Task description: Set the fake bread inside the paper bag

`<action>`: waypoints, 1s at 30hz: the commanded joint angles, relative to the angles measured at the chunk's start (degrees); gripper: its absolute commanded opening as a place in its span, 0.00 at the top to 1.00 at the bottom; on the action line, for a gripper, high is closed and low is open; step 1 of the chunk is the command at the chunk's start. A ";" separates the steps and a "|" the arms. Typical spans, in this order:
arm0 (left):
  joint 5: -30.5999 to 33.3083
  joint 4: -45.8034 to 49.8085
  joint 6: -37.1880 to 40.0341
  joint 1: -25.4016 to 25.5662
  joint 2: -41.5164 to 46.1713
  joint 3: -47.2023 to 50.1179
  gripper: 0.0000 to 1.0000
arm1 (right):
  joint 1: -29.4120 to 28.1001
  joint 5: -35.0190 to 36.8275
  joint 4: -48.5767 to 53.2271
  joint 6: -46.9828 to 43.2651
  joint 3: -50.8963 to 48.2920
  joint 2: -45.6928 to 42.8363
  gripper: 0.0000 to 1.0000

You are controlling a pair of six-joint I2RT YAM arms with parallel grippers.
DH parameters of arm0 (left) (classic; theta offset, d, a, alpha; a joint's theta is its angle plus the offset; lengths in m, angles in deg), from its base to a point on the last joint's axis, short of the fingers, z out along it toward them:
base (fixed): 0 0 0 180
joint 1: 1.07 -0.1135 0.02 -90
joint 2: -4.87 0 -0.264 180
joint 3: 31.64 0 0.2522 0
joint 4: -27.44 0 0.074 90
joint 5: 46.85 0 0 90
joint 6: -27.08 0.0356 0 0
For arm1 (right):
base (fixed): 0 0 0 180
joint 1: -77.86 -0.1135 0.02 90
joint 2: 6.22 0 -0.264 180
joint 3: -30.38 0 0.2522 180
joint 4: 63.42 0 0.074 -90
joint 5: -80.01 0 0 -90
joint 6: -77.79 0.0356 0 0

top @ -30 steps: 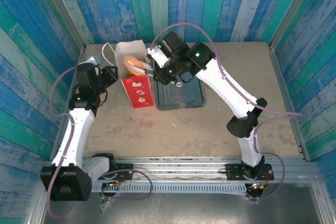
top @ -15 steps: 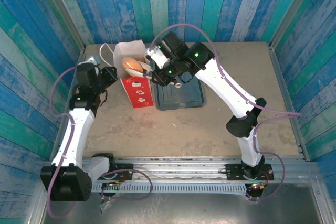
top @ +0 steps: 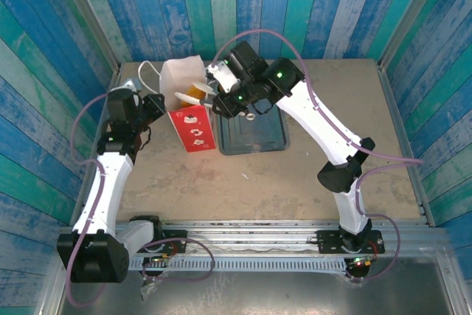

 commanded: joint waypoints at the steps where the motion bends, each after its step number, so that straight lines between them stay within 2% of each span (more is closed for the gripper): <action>1: -0.86 -0.49 0.06 -0.26 2.13 0.47 0.71 | 0.27 1.35 -1.64 0.63 0.81 -3.07 0.45; 8: -2.64 -0.34 -0.47 -0.26 3.69 -0.20 0.62 | 0.51 2.68 -2.81 1.09 -1.65 -7.70 0.45; 16: -2.01 1.90 0.14 -0.30 7.60 -1.12 0.39 | 1.48 5.93 -4.98 2.02 -7.68 -16.07 0.45; 22: 1.51 3.89 1.93 -0.25 11.42 -0.82 0.29 | 4.72 8.37 -9.09 3.64 -17.64 -25.13 0.45; 30: 6.70 5.73 4.82 -0.26 16.42 -0.61 0.11 | 13.61 7.22 -17.30 5.71 -36.40 -37.34 0.46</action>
